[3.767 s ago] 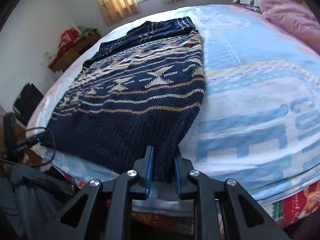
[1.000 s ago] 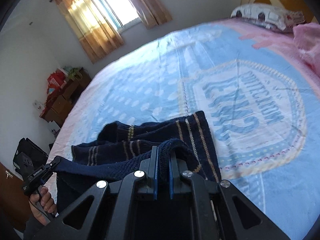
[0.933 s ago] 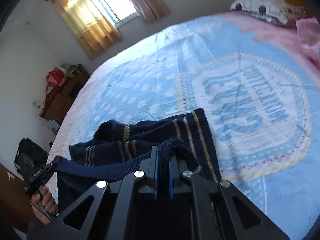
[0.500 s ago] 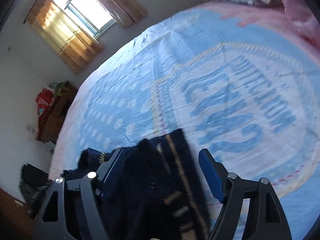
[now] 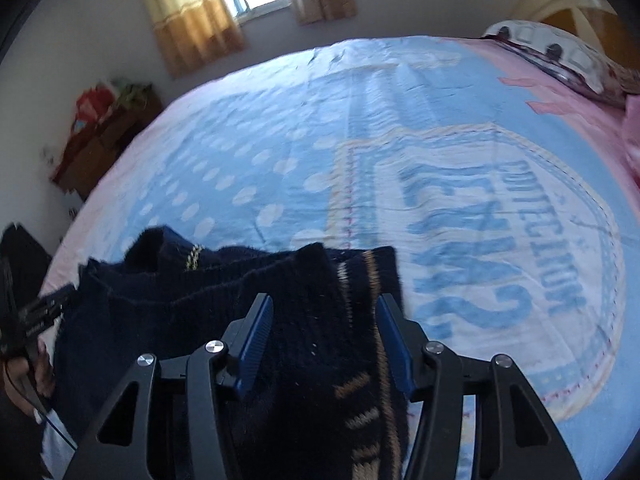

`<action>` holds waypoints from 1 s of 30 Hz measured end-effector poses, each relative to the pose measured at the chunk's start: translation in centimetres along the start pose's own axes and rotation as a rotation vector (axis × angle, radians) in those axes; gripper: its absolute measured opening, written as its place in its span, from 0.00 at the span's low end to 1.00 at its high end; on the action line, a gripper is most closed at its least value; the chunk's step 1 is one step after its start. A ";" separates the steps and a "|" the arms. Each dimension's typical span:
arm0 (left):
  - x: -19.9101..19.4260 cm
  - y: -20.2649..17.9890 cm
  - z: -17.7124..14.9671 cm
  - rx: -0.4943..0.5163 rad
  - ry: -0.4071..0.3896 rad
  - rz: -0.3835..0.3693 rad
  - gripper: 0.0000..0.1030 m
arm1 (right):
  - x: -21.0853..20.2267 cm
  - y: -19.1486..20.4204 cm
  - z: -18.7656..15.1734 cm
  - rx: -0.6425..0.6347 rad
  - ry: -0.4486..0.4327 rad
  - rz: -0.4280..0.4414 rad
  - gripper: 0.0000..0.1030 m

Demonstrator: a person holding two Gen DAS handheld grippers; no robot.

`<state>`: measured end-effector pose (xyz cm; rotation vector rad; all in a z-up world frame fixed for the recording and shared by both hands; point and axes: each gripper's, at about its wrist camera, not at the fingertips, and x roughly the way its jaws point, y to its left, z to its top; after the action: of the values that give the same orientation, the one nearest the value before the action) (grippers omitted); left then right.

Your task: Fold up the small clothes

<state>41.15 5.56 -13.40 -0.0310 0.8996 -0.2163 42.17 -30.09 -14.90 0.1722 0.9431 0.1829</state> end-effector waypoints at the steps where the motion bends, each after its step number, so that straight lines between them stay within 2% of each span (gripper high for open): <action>1: 0.3 0.1 -0.1 -0.002 0.008 -0.016 0.53 | 0.4 0.2 -0.1 -0.013 0.012 -0.011 0.53; 4: 0.5 -0.5 -0.5 0.042 0.006 0.009 0.53 | 1.1 1.0 -0.3 -0.068 0.020 -0.045 0.53; 5: 0.6 -0.6 -0.5 0.046 0.007 0.010 0.51 | 1.3 1.2 -0.4 -0.085 0.023 -0.059 0.42; 6: 0.7 -0.6 -0.5 0.044 0.013 -0.004 0.36 | 1.5 1.4 -0.5 -0.101 0.023 -0.073 0.29; 7: 0.8 -0.6 -0.4 0.045 0.021 -0.024 0.23 | 1.6 1.6 -0.6 -0.115 0.023 -0.090 0.12; 8: 0.9 -0.7 -0.4 0.048 0.030 -0.040 0.10 | 1.6 1.7 -0.6 -0.120 0.019 -0.096 0.09; 12: -0.5 -0.6 -0.3 0.037 -0.062 -0.036 0.08 | 0.3 1.9 -0.3 -0.121 -0.029 -0.099 0.07; 14: -1.7 0.5 -0.1 -0.025 -0.110 -0.067 0.08 | -0.8 1.9 0.2 -0.107 -0.077 -0.095 0.06; 16: -1.6 1.6 0.0 -0.077 -0.108 -0.060 0.08 | -1.5 1.6 0.7 -0.080 -0.109 -0.098 0.06; 17: -0.9 1.7 -0.1 -0.079 -0.090 -0.032 0.08 | -1.3 1.3 0.9 -0.066 -0.106 -0.106 0.06; 19: 0.5 2.2 -0.2 -0.125 -0.043 -0.020 0.10 | -0.3 1.1 1.0 -0.049 -0.083 -0.135 0.06; 20: 0.9 2.2 -0.2 -0.140 -0.036 -0.014 0.16 | 0.3 0.9 1.0 -0.037 -0.069 -0.145 0.07; 22: 0.8 2.1 -0.2 -0.150 -0.040 0.013 0.21 | 1.7 0.5 0.7 -0.007 -0.025 -0.147 0.07; 23: 0.5 1.9 -0.3 -0.147 -0.049 0.020 0.29 | 2.0 0.4 0.5 -0.001 -0.018 -0.152 0.09; 24: 0.0 1.8 -0.4 -0.144 -0.058 0.035 0.43 | 2.0 0.4 0.4 -0.004 -0.024 -0.155 0.10; 25: -0.7 1.8 -0.5 -0.142 -0.073 0.043 0.48 | 1.6 0.6 0.2 -0.018 -0.036 -0.165 0.16; 26: -1.5 1.9 -0.7 -0.148 -0.095 0.040 0.53 | 1.2 0.9 0.2 -0.033 -0.044 -0.171 0.29; 27: -2.3 2.2 -0.9 -0.160 -0.113 0.030 0.55 | 0.6 1.1 0.1 -0.046 -0.055 -0.176 0.37; 28: -2.9 2.4 -1.1 -0.168 -0.118 0.019 0.56 | -0.2 1.3 -0.1 -0.055 -0.074 -0.176 0.50; 30: -4.4 2.4 -2.1 -0.172 -0.121 -0.001 0.57 | -2.1 1.5 -0.5 -0.051 -0.101 -0.142 0.51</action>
<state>37.29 8.87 -11.60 -0.2022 0.7955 -0.1355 40.44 -29.12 -13.21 0.0663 0.8455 0.0664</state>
